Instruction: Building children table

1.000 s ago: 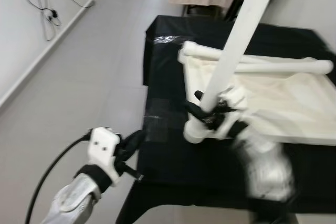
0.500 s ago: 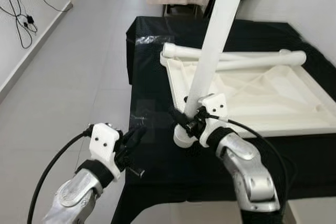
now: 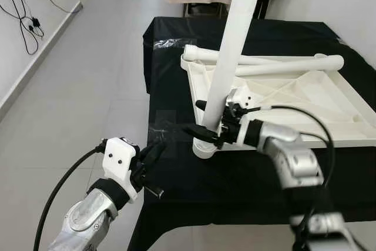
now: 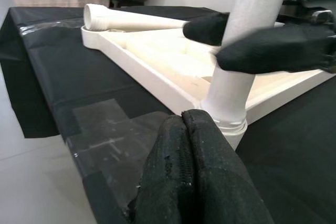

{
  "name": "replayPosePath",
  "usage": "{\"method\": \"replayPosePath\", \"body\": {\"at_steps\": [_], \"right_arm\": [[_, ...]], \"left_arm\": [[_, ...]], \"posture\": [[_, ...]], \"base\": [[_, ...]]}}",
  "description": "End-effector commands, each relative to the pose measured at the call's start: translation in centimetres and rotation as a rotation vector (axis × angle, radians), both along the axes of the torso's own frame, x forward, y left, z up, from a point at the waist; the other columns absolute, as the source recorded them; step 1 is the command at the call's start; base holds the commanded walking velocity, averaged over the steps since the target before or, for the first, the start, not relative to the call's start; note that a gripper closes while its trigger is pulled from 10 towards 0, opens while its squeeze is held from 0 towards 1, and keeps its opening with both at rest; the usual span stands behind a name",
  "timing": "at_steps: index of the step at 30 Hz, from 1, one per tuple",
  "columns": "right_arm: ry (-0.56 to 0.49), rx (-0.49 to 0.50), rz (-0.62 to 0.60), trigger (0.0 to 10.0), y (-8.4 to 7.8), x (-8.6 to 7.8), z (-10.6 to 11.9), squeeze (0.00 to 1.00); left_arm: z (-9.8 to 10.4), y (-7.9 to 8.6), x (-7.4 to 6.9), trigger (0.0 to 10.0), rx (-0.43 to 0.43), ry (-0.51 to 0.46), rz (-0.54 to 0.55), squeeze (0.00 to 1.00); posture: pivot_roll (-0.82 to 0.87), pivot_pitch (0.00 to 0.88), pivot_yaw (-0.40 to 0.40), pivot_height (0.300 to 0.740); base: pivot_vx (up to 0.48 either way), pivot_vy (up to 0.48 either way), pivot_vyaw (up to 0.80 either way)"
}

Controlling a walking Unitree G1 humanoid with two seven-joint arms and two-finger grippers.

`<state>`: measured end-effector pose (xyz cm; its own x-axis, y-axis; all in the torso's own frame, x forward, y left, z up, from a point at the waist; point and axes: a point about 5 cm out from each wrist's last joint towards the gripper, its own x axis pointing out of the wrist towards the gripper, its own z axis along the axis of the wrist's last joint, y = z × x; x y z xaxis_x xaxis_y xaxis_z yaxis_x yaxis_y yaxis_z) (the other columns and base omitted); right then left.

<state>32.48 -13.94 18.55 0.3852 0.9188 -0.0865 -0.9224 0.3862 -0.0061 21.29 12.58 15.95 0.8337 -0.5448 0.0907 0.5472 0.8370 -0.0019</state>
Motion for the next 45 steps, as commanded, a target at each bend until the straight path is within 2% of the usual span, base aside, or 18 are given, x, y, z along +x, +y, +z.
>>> {"method": "replayPosePath", "body": {"at_steps": [1,4,5,17,21,24,26,27,28,29,31,38,39,40,41,42,43,45], "right_arm": [[0.034,0.001,0.090,10.0,0.3,-0.2,-0.7,0.00],[0.051,-0.016,0.066,10.0,0.1,1.4,-0.6,0.00],[0.051,-0.022,0.049,0.0,0.1,2.0,-0.5,0.00],[0.039,0.016,0.068,0.0,-0.8,1.8,-1.0,0.00],[0.004,0.014,-0.034,0.0,-1.5,1.1,-1.3,0.00],[-0.024,-0.038,-0.245,0.0,-1.2,0.4,-2.3,0.00],[0.026,0.123,-0.904,0.0,-0.8,-0.1,-2.8,0.00],[0.026,0.123,-0.904,0.0,-0.8,-0.1,-2.8,0.00],[0.064,0.098,-0.974,0.0,0.2,-1.7,-3.7,0.00],[0.064,0.098,-0.974,0.0,0.2,-1.7,-3.7,0.00],[0.041,0.058,-0.853,0.0,2.9,-2.7,-4.4,0.00],[0.022,0.055,-0.756,0.0,4.4,-1.3,-4.3,0.00],[0.018,0.045,-0.743,2.7,4.8,-0.8,-4.2,0.00],[0.019,0.047,-0.736,10.0,5.1,-0.5,-4.0,0.00],[0.038,0.047,-0.670,10.0,5.8,-0.2,-3.7,0.63],[0.038,0.047,-0.670,10.0,5.8,-0.2,-3.7,0.63],[0.057,0.050,-0.627,10.0,6.2,-0.1,-3.6,1.00],[0.063,0.051,-0.571,10.0,6.5,0.2,-3.2,1.00]], "left_arm": [[-0.4,-0.2,0.0,10.0,-0.002,0.010,0.002,0.00],[-0.4,-0.3,-0.1,10.0,-0.002,0.011,0.001,0.00],[-0.4,-0.4,-0.1,10.0,-0.003,0.011,0.001,0.00],[-0.3,-0.4,-0.1,10.0,-0.009,0.010,-0.001,0.00],[-0.2,-0.2,-0.2,10.0,-0.010,0.009,0.000,0.00],[-0.2,-0.1,-0.3,10.0,-0.009,0.008,0.000,0.00],[-0.1,0.2,-0.3,10.0,-0.008,0.007,0.002,0.00],[-0.1,0.2,-0.3,10.0,-0.008,0.007,0.002,0.00],[-0.1,0.3,-0.2,10.0,-0.008,0.007,0.002,0.00],[-0.1,0.3,-0.2,10.0,-0.008,0.007,0.002,0.00],[-0.1,0.3,-0.1,10.0,-0.006,0.008,0.001,0.00],[-0.1,0.1,0.0,10.0,-0.005,0.007,0.002,0.00],[-0.1,0.1,0.0,10.0,-0.006,0.006,0.004,0.00],[-0.1,0.0,0.0,10.0,-0.007,0.006,0.005,0.00],[-0.2,0.0,0.0,10.0,-0.008,0.008,0.003,0.00],[-0.2,0.0,0.0,10.0,-0.008,0.008,0.003,0.00],[-0.2,-0.1,-0.1,10.0,-0.008,0.008,0.002,0.00],[-0.2,-0.1,0.0,10.0,-0.009,0.009,0.001,0.00]], "posture": [[0.12,0.096,-0.094,0.740],[0.13,0.100,-0.098,0.740],[0.12,0.104,-0.099,0.740],[0.10,0.111,-0.099,0.740],[0.08,0.122,-0.096,0.740],[0.08,0.127,-0.097,0.740],[0.05,0.135,-0.083,0.740],[0.05,0.135,-0.083,0.740],[0.05,0.139,-0.076,0.740],[0.05,0.139,-0.076,0.740],[0.06,0.125,-0.071,0.740],[0.07,0.119,-0.086,0.740],[0.07,0.118,-0.087,0.740],[0.08,0.119,-0.084,0.740],[0.08,0.117,-0.080,0.740],[0.08,0.117,-0.080,0.740],[0.07,0.116,-0.082,0.740],[0.08,0.113,-0.085,0.740]], "base": [[0.000,0.000,0.00],[0.000,0.000,0.00],[0.000,0.000,0.00],[0.000,0.000,0.00],[0.000,0.000,0.00],[0.000,0.000,0.00],[0.000,0.000,0.00],[0.000,0.000,0.00],[0.000,0.000,0.00],[0.000,0.000,0.00],[0.000,0.000,0.00],[0.000,0.000,0.00],[0.000,0.000,0.00],[0.000,0.000,0.00],[0.000,0.000,0.00],[0.000,0.000,0.00],[0.000,0.000,0.00],[0.000,0.000,0.00]]}}
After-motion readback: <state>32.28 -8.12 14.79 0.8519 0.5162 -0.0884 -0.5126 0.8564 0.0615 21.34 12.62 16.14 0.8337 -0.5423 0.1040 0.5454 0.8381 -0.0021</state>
